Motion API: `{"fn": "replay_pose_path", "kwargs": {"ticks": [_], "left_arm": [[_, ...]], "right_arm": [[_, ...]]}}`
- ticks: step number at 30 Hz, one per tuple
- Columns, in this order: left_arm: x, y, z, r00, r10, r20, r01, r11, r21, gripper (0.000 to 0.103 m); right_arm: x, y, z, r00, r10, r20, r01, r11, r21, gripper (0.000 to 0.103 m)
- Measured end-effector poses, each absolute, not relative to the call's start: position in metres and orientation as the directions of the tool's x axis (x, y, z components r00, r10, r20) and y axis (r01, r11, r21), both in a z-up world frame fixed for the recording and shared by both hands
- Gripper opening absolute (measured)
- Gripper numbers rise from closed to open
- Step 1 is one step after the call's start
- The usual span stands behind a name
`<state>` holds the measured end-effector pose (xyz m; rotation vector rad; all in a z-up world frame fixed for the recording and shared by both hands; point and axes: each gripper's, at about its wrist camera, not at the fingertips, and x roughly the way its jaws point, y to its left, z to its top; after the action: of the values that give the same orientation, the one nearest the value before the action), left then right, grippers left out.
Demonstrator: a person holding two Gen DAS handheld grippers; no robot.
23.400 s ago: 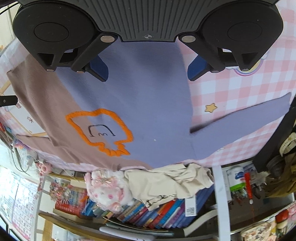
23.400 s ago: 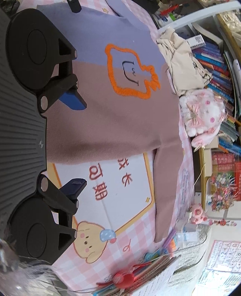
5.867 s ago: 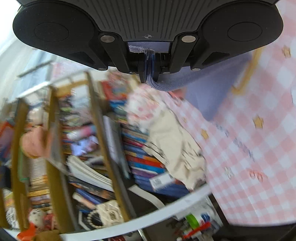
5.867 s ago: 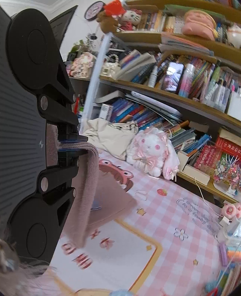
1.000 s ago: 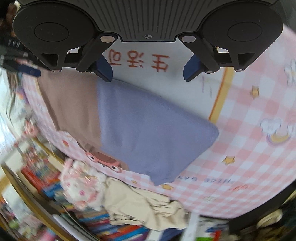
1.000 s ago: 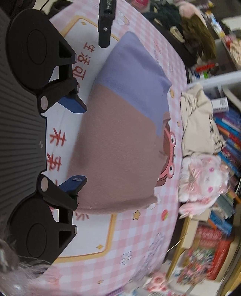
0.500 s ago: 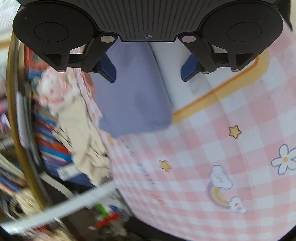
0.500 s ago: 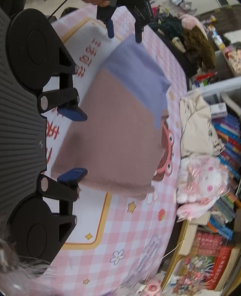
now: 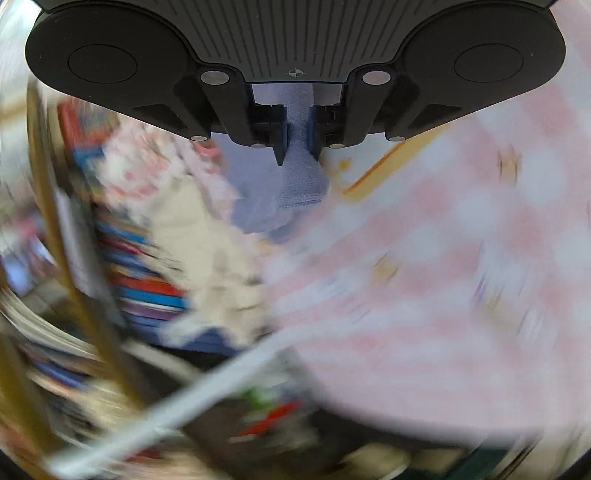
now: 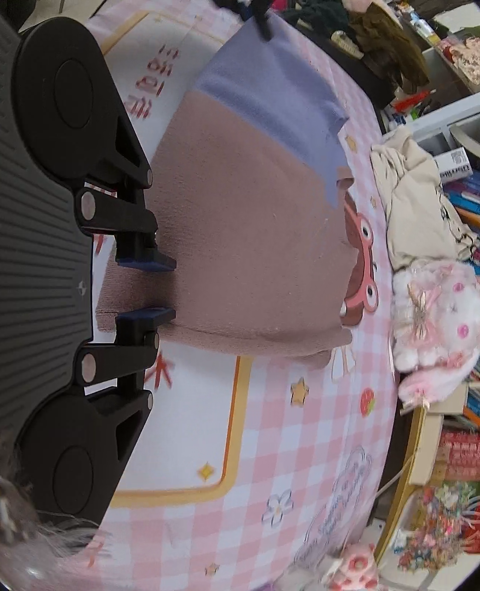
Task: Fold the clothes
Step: 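Grasp the folded sweater edge with the left gripper while the right gripper grasps it too, then lift the sweater edge with both grippers and fold it over the other half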
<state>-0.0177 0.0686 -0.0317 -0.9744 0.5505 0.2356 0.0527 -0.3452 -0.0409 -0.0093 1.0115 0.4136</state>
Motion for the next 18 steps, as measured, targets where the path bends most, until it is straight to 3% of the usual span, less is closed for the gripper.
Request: {"fn": "replay_pose_path", "kwargs": {"ticks": [8,12,18], "left_arm": [[-0.032,0.133,-0.061,0.798,-0.036,-0.602,-0.499,0.521,-0.692,0.009],[-0.031,0.145,-0.077,0.794,-0.076,-0.603,-0.499,0.485,-0.718,0.020],[-0.024,0.151,-0.090,0.799,-0.121,-0.589,-0.488,0.442,-0.752,0.024]], "right_arm": [[0.044,-0.280,-0.041,0.427,0.362,-0.828,-0.479,0.868,0.132,0.020],[0.042,-0.268,-0.042,0.436,0.349,-0.830,-0.491,0.865,0.106,0.020],[0.040,-0.267,-0.044,0.453,0.340,-0.824,-0.487,0.868,0.090,0.020]]}}
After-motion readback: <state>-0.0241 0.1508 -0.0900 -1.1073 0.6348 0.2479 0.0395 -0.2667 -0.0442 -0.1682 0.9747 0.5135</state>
